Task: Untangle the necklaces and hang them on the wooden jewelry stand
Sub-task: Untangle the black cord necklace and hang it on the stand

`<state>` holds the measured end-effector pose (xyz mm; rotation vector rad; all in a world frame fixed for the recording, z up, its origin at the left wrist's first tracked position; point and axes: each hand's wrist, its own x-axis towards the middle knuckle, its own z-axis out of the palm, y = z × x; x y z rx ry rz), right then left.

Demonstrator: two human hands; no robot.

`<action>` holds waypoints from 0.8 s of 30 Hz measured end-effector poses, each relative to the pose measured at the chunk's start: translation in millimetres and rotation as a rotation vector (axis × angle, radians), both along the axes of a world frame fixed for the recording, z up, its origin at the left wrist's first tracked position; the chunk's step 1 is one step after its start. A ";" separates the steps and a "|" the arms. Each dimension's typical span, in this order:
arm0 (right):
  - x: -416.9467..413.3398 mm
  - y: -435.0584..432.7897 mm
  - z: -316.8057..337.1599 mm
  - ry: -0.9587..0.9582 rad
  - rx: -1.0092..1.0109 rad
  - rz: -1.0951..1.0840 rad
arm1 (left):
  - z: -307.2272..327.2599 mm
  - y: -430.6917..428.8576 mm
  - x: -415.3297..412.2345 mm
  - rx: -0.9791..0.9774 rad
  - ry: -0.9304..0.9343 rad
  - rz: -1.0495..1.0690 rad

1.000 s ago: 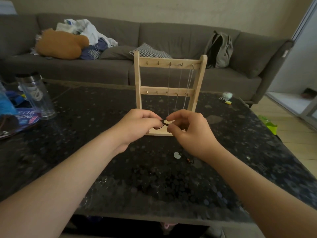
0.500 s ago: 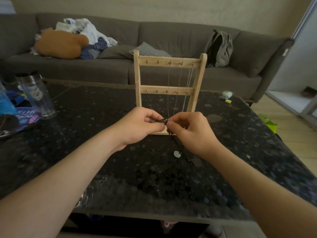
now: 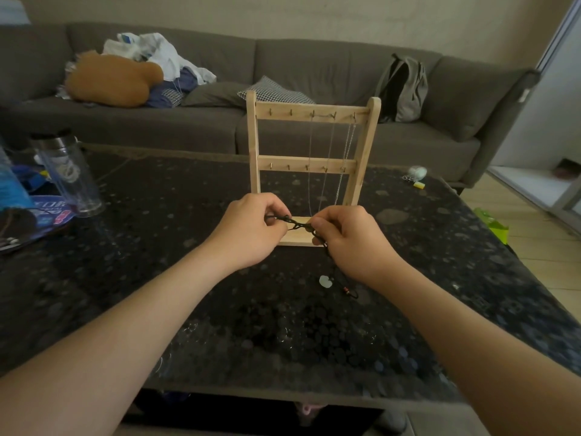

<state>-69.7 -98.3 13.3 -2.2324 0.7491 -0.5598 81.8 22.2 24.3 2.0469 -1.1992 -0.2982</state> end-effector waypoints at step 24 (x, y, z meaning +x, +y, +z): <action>-1.2 6.2 2.2 -0.247 0.286 0.073 | 8.5 -4.8 -2.2 -0.166 1.095 0.041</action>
